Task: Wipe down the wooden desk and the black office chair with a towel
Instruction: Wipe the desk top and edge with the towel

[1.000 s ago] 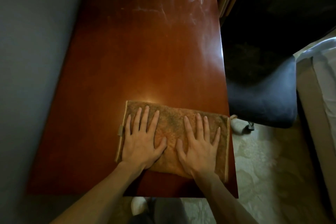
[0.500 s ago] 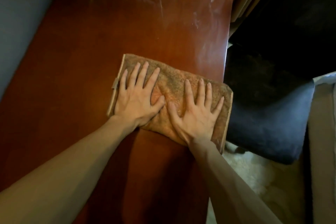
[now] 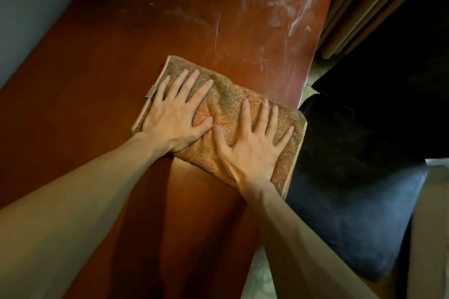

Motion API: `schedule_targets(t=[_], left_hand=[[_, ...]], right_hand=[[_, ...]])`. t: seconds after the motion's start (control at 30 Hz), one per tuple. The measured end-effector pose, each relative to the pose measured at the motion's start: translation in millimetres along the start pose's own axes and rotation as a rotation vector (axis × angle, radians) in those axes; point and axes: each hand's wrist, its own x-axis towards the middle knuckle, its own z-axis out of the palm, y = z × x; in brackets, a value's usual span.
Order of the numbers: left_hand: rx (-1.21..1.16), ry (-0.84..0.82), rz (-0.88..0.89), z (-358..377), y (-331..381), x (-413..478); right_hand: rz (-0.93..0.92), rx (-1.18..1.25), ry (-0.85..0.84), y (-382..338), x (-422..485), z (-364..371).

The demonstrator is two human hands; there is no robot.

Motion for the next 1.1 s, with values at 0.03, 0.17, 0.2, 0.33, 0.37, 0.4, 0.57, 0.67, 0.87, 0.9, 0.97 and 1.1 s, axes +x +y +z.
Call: schedule_targets(t=[0.03,0.17,0.2,0.33,0.37,0.4,0.57,0.67,0.87,0.9,0.97,1.1], left_hand=[[0.001,0.000,-0.002,-0.6,-0.9,5.2],[-0.014,0.012,-0.018,0.6,-3.2,25.2],[-0.021,0.016,-0.029,1.0,-3.4,29.3],[-0.037,0.041,-0.076,0.9,-3.5,37.2],[-0.040,0.044,-0.087,1.0,-2.6,37.4],[-0.042,0.048,-0.099,0.9,-2.0,37.8],[-0.032,0.069,-0.185,0.3,3.6,38.8],[-0.030,0.086,-0.273,0.8,10.1,41.5],[-0.033,0.128,-0.506,5.0,22.7,45.2],[-0.032,0.132,-0.547,5.5,25.9,46.1],[-0.030,0.132,-0.617,5.9,31.6,49.1],[-0.028,0.131,-0.761,7.2,41.8,52.6]], right_hand=[[-0.004,0.002,0.002,0.3,5.1,-0.2],[-0.015,0.006,0.006,0.9,27.0,-0.1],[-0.021,0.006,0.007,1.0,32.2,-0.1],[-0.051,0.011,-0.008,2.3,49.9,-0.2],[-0.061,0.009,-0.015,2.9,53.6,-0.1],[-0.075,0.005,-0.021,3.0,57.6,0.0],[-0.196,-0.021,-0.068,5.5,86.6,-3.5],[-0.325,-0.046,-0.097,9.8,109.3,-4.4],[-0.492,-0.035,-0.138,9.8,142.4,-7.1],[-0.513,-0.040,-0.147,9.7,148.5,-7.8],[-0.567,-0.050,-0.166,9.2,162.2,-8.2],[-0.736,-0.064,-0.189,8.0,190.1,-6.4]])
